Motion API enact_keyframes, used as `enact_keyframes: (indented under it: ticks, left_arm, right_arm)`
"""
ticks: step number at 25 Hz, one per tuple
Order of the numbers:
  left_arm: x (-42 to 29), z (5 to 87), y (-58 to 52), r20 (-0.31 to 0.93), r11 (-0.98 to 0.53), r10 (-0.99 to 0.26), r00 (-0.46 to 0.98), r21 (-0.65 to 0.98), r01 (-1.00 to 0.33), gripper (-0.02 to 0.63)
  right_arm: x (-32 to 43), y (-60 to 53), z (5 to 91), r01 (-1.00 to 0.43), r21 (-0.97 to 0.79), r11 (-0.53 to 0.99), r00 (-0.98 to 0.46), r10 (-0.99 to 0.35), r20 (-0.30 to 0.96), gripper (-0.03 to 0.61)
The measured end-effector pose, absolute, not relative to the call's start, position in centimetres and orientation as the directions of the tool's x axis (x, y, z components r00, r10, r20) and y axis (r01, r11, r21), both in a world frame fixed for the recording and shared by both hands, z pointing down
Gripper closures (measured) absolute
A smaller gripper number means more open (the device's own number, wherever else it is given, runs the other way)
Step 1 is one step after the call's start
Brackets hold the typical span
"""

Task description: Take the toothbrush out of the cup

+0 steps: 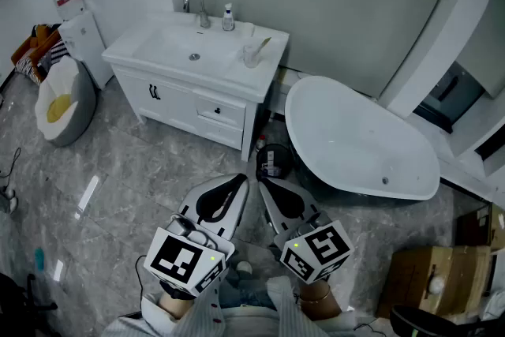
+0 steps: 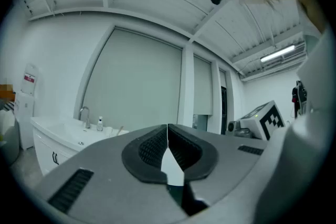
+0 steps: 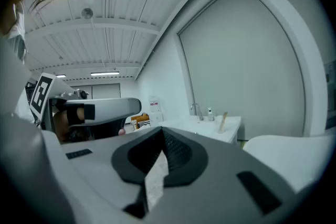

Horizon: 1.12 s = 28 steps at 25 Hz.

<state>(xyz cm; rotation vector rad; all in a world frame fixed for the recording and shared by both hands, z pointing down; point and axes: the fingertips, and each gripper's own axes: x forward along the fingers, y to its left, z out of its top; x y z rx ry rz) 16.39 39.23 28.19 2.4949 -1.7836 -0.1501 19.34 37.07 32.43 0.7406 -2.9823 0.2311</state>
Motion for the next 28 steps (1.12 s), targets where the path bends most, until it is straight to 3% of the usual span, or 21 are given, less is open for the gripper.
enact_keyframes:
  ticks: [28]
  left_arm:
    - [16.0,28.8,37.4,-0.063,-0.275,-0.961,0.269,0.115,-0.955,0.594]
  right_arm:
    - [20.0,34.8,33.7,-0.438,-0.167,0.884,-0.899,-0.429,0.088,0.568]
